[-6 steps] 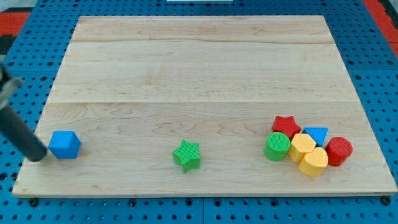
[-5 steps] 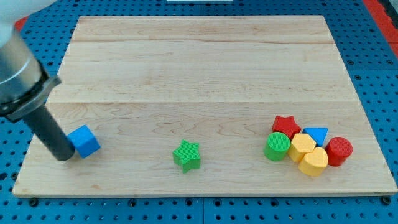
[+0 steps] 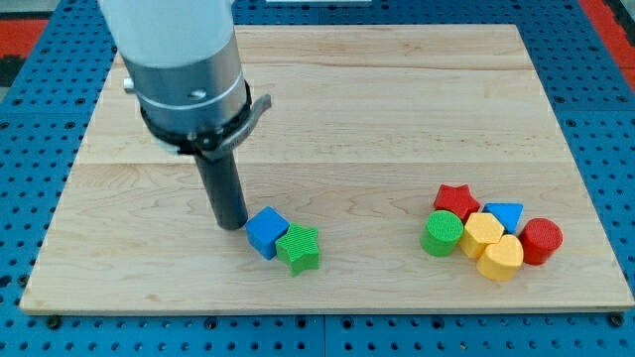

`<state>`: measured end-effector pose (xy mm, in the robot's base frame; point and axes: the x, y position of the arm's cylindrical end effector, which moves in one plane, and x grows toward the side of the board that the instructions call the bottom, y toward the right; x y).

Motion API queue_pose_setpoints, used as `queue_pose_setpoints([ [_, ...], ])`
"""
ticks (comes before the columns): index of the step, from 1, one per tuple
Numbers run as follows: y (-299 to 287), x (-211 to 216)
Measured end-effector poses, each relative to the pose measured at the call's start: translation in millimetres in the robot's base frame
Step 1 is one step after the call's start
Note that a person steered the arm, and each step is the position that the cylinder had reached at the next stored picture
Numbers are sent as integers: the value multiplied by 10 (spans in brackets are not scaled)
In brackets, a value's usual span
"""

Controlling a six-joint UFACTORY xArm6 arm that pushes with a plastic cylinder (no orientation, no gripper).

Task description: Push blue cube into the green star

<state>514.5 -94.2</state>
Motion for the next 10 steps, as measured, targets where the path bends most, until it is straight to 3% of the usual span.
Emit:
queue_pose_setpoints([
  [4,97,-813],
  [7,450,-1068],
  [9,2231,-1225],
  [10,2882,-568],
])
